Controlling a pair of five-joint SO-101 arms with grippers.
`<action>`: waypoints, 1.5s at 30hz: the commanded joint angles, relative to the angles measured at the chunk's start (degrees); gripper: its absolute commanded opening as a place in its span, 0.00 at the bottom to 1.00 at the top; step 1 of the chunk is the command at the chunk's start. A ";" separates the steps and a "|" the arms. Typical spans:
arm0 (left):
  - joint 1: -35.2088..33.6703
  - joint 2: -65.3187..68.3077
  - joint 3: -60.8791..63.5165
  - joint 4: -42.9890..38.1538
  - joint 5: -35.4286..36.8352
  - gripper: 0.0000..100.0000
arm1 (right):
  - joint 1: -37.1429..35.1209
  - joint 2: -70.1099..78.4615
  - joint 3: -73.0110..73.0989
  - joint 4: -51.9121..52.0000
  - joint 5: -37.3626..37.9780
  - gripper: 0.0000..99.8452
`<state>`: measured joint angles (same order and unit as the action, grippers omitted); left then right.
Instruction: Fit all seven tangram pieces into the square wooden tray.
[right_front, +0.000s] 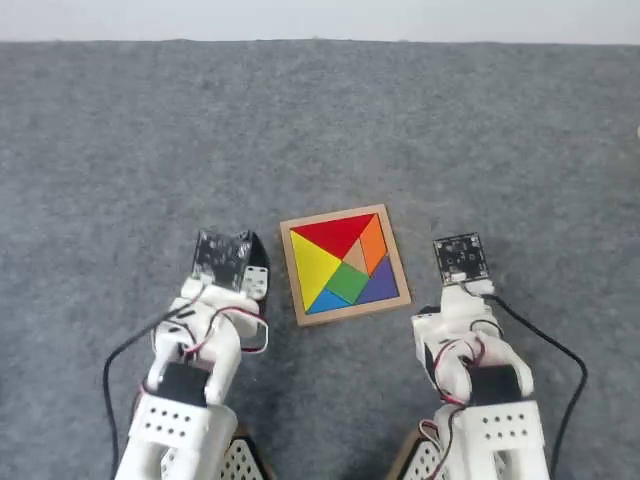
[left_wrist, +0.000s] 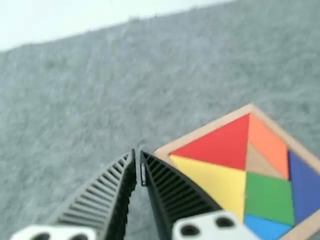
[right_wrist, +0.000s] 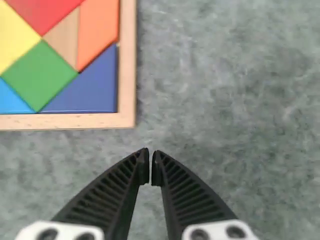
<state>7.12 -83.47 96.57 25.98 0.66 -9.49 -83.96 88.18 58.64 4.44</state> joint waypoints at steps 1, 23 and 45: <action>2.90 -6.24 0.22 0.44 -0.44 0.01 | 2.86 -5.76 1.67 0.84 1.41 0.03; 11.08 -12.31 0.22 33.49 -0.70 0.01 | 18.33 -17.98 8.35 11.47 6.77 0.03; 11.08 -20.66 -0.13 46.33 -0.70 0.01 | 18.33 -17.98 8.35 11.47 6.95 0.03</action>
<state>17.93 -102.90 97.19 72.04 0.57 8.18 -100.75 95.82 69.71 10.86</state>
